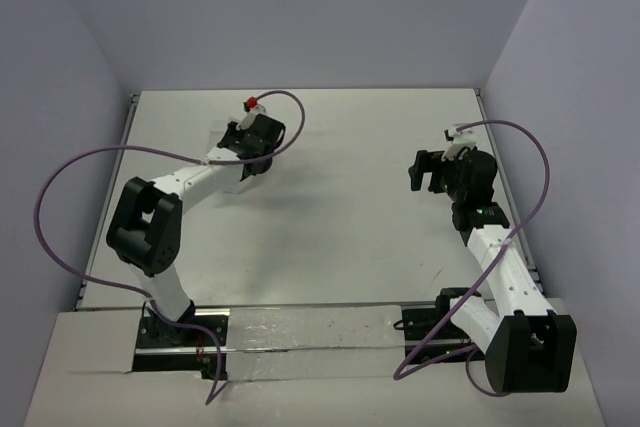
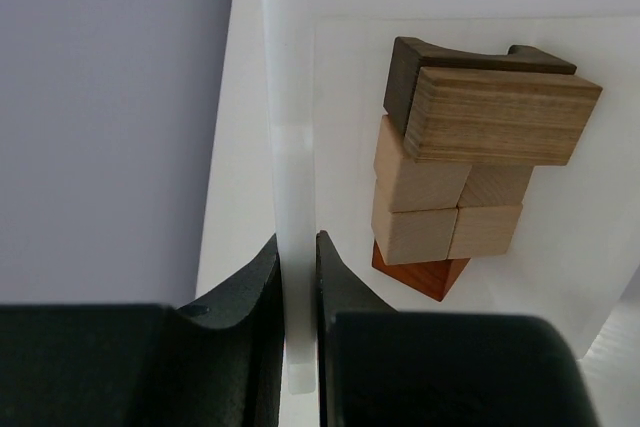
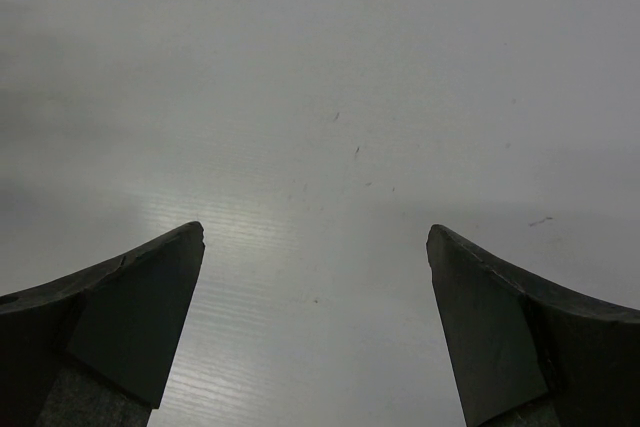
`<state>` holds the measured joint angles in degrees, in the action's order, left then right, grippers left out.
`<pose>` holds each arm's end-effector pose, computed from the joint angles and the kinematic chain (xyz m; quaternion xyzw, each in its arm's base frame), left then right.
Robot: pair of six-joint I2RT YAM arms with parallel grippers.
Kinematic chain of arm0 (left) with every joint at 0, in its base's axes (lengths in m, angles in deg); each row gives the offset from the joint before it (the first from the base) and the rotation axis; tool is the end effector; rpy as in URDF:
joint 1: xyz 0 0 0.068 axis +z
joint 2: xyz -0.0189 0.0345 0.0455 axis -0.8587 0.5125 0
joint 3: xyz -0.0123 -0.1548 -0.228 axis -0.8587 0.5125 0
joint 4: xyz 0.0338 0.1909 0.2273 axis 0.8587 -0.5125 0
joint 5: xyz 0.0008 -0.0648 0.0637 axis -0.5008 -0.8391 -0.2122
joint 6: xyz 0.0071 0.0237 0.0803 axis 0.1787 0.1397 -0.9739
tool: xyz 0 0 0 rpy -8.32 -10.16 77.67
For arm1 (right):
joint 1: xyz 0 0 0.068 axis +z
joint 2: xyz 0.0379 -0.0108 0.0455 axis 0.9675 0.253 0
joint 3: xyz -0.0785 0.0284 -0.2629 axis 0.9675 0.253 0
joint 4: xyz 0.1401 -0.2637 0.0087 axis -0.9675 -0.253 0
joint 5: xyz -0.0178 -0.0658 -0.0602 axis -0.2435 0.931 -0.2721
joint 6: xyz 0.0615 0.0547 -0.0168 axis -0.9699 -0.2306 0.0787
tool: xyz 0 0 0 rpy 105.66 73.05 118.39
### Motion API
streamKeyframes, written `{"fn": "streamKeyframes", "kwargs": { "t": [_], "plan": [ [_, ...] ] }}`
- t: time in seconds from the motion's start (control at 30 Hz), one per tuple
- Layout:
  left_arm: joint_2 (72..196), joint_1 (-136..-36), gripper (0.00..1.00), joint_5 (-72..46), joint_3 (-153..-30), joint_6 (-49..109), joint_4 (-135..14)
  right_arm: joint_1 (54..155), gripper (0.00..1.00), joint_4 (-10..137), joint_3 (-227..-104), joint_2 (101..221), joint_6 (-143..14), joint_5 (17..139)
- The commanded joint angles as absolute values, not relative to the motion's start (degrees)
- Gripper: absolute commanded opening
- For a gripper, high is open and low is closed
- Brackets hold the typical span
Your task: Build the wood block tower
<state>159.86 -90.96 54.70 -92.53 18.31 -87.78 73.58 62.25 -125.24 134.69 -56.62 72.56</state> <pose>0.3896 -0.1668 0.2070 0.0734 0.8352 0.3757 0.3948 0.2906 0.0074 0.2397 -0.0584 0.8213 0.0773 0.5622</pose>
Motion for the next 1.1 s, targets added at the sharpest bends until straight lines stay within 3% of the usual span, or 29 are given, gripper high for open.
{"fn": "streamKeyframes", "kwargs": {
  "t": [0.0,0.37,0.67,0.77,0.87,0.9,1.0,1.07],
  "plan": [
    [159.59,-95.38,0.00,67.34,-91.51,10.09,-75.95,73.41,1.00,63.39,-126.73,134.28,-56.31,72.83],
    [164.76,-102.99,0.00,73.57,-88.38,-1.82,-66.48,73.32,1.00,63.30,-126.68,133.26,-56.22,73.00],
    [168.29,-105.17,0.00,76.54,-83.11,-21.27,-45.77,73.32,1.00,63.31,-126.82,132.95,-56.22,73.47],
    [169.06,-106.10,0.00,77.13,-79.55,-31.29,-34.53,73.32,1.00,63.39,-126.74,132.62,-56.31,73.96],
    [171.04,-106.88,0.00,77.05,-74.33,-52.09,-8.38,73.32,1.00,63.39,-126.91,132.36,-56.31,74.58],
    [173.57,-107.48,0.00,76.46,-73.42,-66.32,10.10,73.24,1.00,63.47,-127.00,132.35,-56.39,74.75],
    [182.05,-108.78,0.00,73.88,-73.49,-94.18,43.08,73.24,1.00,63.48,-127.00,132.09,-56.56,75.45],
    [183.08,-109.39,0.00,73.96,-74.02,-94.41,43.71,73.10,1.00,63.39,-127.09,131.83,-56.66,75.59]
  ]
}}
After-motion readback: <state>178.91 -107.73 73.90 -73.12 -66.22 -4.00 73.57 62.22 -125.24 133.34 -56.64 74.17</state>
